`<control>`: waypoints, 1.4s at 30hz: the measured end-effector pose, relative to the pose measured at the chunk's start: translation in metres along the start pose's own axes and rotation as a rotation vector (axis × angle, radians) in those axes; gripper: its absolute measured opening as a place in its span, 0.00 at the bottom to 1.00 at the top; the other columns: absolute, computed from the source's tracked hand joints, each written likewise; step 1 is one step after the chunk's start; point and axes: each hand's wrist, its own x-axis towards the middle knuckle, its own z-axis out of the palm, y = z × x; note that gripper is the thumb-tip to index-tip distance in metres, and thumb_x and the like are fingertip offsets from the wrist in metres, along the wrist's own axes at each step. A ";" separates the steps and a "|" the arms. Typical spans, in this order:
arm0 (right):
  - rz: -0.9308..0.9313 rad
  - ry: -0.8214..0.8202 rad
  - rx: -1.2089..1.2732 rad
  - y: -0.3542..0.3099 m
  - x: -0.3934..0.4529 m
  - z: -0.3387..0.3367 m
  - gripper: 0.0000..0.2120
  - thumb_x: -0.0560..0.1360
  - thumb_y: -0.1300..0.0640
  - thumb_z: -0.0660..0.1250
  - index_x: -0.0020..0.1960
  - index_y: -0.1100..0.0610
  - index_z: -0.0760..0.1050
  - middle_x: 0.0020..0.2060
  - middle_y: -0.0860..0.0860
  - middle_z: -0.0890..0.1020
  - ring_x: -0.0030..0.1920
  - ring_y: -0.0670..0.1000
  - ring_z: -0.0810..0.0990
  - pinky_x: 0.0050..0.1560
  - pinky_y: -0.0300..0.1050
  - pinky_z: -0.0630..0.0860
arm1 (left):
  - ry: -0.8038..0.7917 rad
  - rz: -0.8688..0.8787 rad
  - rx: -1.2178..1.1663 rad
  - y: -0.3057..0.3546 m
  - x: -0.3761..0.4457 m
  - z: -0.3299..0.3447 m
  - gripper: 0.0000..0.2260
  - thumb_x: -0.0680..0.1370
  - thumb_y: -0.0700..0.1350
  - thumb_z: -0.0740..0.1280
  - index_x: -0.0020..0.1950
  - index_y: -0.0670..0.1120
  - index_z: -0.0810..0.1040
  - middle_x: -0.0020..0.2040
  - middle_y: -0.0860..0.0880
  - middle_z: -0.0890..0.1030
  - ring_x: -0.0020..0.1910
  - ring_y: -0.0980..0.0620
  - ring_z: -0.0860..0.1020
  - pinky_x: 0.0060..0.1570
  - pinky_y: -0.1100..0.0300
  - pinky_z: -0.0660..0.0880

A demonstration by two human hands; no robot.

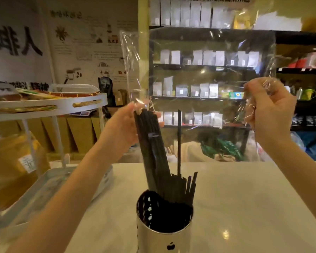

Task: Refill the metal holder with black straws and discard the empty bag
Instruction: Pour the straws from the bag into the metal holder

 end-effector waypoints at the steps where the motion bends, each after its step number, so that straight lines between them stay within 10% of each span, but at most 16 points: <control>1: -0.005 0.010 0.008 -0.001 0.001 0.000 0.11 0.77 0.56 0.62 0.37 0.46 0.73 0.19 0.44 0.71 0.19 0.44 0.65 0.18 0.39 0.62 | 0.041 -0.012 -0.020 -0.003 -0.003 0.003 0.26 0.69 0.59 0.65 0.61 0.45 0.72 0.56 0.42 0.78 0.55 0.42 0.77 0.55 0.48 0.75; 17: 0.068 0.048 0.106 0.001 0.005 -0.006 0.11 0.77 0.57 0.61 0.36 0.50 0.71 0.17 0.46 0.70 0.16 0.44 0.65 0.16 0.35 0.60 | 0.074 0.091 0.182 0.029 0.001 0.007 0.09 0.78 0.50 0.60 0.51 0.53 0.79 0.43 0.52 0.85 0.45 0.53 0.83 0.43 0.57 0.80; 24: 0.079 0.008 0.091 0.006 0.001 -0.008 0.12 0.77 0.57 0.61 0.35 0.48 0.72 0.18 0.46 0.69 0.17 0.44 0.63 0.17 0.36 0.59 | 0.056 0.120 0.133 0.028 -0.003 0.004 0.12 0.70 0.52 0.62 0.51 0.54 0.79 0.41 0.52 0.86 0.47 0.53 0.83 0.44 0.57 0.80; 36: 0.013 0.022 0.124 -0.010 0.013 0.003 0.11 0.78 0.57 0.61 0.37 0.49 0.72 0.19 0.46 0.71 0.18 0.44 0.65 0.17 0.35 0.60 | -0.057 0.000 0.070 0.003 -0.014 0.013 0.37 0.67 0.60 0.62 0.68 0.38 0.65 0.66 0.37 0.72 0.61 0.38 0.73 0.60 0.46 0.71; 42: 0.009 -0.023 0.115 -0.014 0.022 0.010 0.10 0.78 0.57 0.61 0.38 0.51 0.73 0.19 0.47 0.69 0.17 0.44 0.64 0.17 0.37 0.58 | -0.171 -0.194 -0.164 -0.019 -0.006 0.002 0.43 0.56 0.73 0.62 0.62 0.48 0.76 0.62 0.43 0.78 0.62 0.42 0.75 0.58 0.46 0.74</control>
